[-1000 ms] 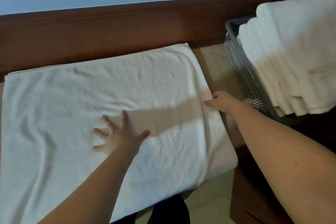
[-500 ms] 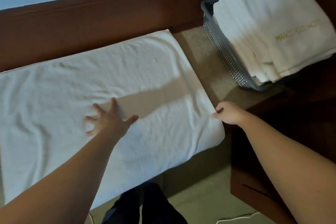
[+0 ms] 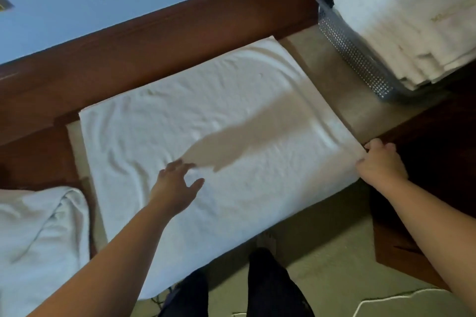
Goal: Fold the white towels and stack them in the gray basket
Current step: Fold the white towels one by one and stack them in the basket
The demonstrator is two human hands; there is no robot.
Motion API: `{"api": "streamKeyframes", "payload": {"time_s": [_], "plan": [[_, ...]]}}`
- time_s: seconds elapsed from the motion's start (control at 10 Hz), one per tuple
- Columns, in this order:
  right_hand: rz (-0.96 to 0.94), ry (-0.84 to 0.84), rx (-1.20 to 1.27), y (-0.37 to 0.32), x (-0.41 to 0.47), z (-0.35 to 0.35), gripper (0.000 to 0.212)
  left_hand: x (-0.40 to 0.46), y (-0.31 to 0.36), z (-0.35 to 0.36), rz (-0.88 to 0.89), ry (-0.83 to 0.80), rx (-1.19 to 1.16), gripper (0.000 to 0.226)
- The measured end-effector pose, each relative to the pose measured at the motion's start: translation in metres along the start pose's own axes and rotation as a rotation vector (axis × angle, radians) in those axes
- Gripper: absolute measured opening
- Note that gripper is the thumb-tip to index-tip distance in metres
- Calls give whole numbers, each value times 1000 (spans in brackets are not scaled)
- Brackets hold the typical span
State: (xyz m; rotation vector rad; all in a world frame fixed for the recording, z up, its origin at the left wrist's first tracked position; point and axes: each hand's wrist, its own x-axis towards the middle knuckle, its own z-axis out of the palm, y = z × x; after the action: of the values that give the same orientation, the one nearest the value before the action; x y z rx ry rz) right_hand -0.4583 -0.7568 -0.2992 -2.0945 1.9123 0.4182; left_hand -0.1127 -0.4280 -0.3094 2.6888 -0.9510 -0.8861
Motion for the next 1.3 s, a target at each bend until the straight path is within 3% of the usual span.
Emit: {"api": "streamKeyframes", "payload": {"time_s": [0.1,0.3,0.4,0.5,0.6,0.7,0.8,0.9,1.0,1.1,1.2,1.3], "plan": [[-179,107,57,-50,-71,38,43,-8,-59,-23,-103,50,-24,53],[-683,-100,233,-206,-235,115,25,15,-164,-73,-220,58,21,52],[-808,-200,252,-283,-308,140,20,38,-195,-89,-258,35,-6,61],[-829,-321,240,-336,-357,160,28,65,-207,-103,-334,34,-106,77],[-767,-318,206,-355,-381,189,38,92,-203,-115,-452,52,-273,93],[-748,-198,71,-359,-395,206,34,119,-186,-123,-536,97,-404,96],[-729,-138,-27,-360,-405,205,45,136,-171,-136,-643,125,-387,87],[-715,-212,-65,-356,-406,204,59,151,-180,-143,-614,126,-371,82],[-698,-258,-93,-357,-409,203,58,150,-179,-152,-567,141,-424,63],[-695,-190,-121,-351,-407,204,47,144,-172,-157,-412,39,-489,47],[-671,-163,-37,-332,-396,188,38,156,-172,-164,-377,68,-652,54],[-490,-199,121,-300,-372,168,23,156,-150,-180,-392,172,-666,48]]}}
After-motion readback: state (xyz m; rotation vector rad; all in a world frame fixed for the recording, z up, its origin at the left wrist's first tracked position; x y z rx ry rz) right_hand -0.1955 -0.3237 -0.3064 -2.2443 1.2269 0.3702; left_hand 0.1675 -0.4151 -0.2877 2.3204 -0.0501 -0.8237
